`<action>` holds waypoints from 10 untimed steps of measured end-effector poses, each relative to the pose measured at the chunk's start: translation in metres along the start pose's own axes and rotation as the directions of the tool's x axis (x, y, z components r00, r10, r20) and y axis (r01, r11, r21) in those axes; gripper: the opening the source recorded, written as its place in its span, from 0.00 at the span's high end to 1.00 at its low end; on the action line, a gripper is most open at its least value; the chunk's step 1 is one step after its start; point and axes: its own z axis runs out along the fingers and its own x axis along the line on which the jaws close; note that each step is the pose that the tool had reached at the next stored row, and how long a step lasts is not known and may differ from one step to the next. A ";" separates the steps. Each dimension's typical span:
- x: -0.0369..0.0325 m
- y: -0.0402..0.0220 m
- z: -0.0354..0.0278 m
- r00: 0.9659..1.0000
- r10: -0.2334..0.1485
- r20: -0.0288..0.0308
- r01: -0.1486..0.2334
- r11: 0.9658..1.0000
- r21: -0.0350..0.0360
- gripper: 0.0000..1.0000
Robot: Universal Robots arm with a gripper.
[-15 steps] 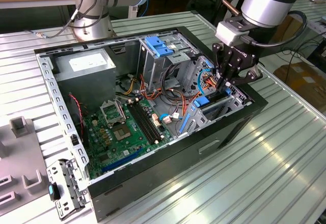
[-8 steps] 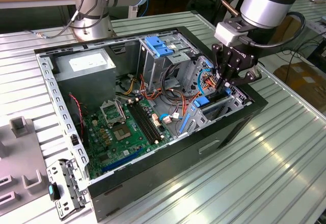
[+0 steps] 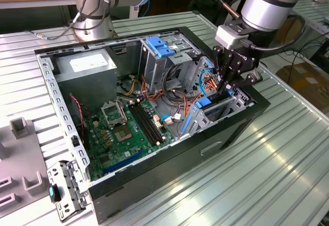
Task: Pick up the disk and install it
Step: 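Insert the first disk wire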
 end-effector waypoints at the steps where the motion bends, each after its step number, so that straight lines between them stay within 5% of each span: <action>1: 0.0000 0.0000 0.0001 1.000 0.000 0.000 0.000 1.000 0.000 0.84; 10: 0.0001 0.0000 -0.0027 1.000 0.000 0.000 0.000 1.000 0.000 0.76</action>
